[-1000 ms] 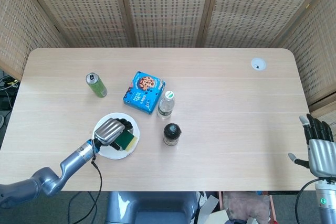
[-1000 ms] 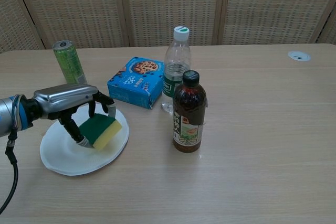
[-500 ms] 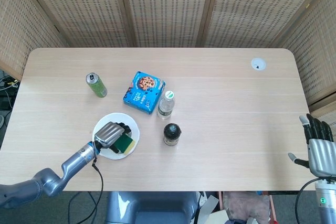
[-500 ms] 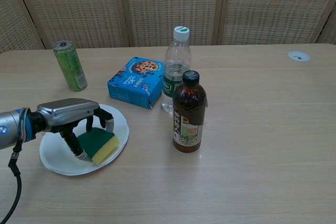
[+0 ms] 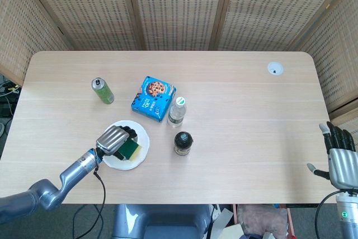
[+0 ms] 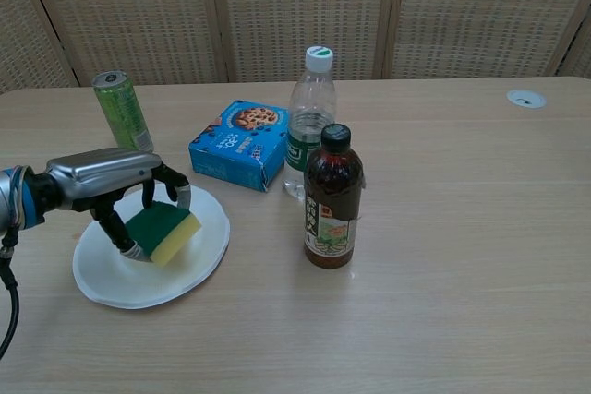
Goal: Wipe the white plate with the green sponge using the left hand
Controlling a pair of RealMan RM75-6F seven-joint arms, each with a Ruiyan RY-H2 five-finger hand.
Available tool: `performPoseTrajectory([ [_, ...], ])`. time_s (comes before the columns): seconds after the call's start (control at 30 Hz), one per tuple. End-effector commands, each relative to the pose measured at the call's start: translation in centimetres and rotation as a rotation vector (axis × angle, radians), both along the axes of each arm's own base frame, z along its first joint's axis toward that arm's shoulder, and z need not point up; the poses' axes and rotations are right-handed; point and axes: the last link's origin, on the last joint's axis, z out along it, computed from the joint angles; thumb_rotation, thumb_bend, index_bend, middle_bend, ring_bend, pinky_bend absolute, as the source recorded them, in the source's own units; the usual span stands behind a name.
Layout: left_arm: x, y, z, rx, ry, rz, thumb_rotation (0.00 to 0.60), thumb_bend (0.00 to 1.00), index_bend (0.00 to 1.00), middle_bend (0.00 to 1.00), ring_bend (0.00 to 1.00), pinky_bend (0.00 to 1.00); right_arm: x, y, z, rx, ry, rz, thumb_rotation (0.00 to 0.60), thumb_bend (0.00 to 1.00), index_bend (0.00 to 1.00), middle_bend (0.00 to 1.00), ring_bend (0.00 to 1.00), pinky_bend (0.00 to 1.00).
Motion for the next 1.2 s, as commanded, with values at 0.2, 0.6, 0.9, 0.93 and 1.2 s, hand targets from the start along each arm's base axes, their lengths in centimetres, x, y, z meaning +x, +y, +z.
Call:
performPoseTrajectory([
  [0.2, -1.3, 0.4, -0.8, -0.004, 0.048, 0.046, 0.6, 0.11, 0.49, 0.39, 0.31, 0.42, 0.0, -0.1, -0.2, 0.005, 0.006, -0.003, 0.6, 0.0, 0.0, 0.0, 0.0, 0.0],
  [0.6, 0.1, 0.1, -0.1, 0.004, -0.007, 0.015, 0.6, 0.11, 0.49, 0.39, 0.31, 0.42, 0.0, 0.0, -0.2, 0.004, 0.009, -0.003, 0.6, 0.0, 0.0, 0.0, 0.0, 0.0],
  [0.9, 2.2, -0.3, -0.9, -0.04, -0.024, -0.011, 0.6, 0.11, 0.49, 0.39, 0.31, 0.42, 0.1, 0.0, -0.4, 0.009, 0.009, 0.0, 0.6, 0.0, 0.0, 0.0, 0.0, 0.0],
  [0.93, 2.4, -0.3, -1.2, -0.043, -0.024, -0.012, 0.6, 0.11, 0.49, 0.39, 0.31, 0.42, 0.1, 0.0, -0.3, 0.009, 0.01, -0.001, 0.6, 0.0, 0.0, 0.0, 0.0, 0.0],
  [1.2, 2.9, -0.5, -3.5, -0.075, -0.002, -0.004, 0.6, 0.11, 0.49, 0.39, 0.31, 0.42, -0.1, -0.1, -0.1, 0.004, 0.003, -0.006, 0.6, 0.0, 0.0, 0.0, 0.0, 0.0],
])
